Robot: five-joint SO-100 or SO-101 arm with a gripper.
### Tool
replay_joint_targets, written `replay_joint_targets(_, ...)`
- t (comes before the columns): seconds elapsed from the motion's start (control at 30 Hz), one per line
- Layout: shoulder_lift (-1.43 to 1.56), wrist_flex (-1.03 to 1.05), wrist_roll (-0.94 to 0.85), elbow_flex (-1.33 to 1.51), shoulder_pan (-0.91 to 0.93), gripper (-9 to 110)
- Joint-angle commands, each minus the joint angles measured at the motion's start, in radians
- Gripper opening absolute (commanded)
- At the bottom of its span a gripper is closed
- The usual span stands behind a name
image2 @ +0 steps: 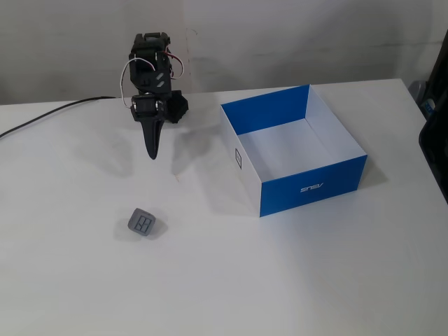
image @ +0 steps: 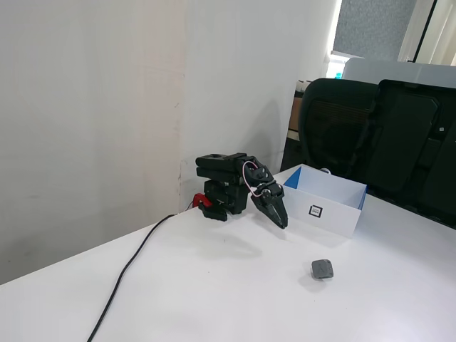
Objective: Grasp the gray block and put it in the box.
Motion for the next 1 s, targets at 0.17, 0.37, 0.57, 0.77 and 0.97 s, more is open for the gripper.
replay_joint_targets(0.17, 0.009, 0.0, 0.006, 0.066, 0.005, 0)
replay_joint_targets(0.37, 0.009, 0.0, -0.003, 0.066, 0.025, 0)
replay_joint_targets(0.57, 0.009, 0.0, -0.005, 0.066, 0.025, 0)
replay_joint_targets(0.77, 0.009, 0.0, -0.006, 0.066, 0.038, 0)
replay_joint_targets(0.97, 0.009, 0.0, -0.006, 0.066, 0.051, 5)
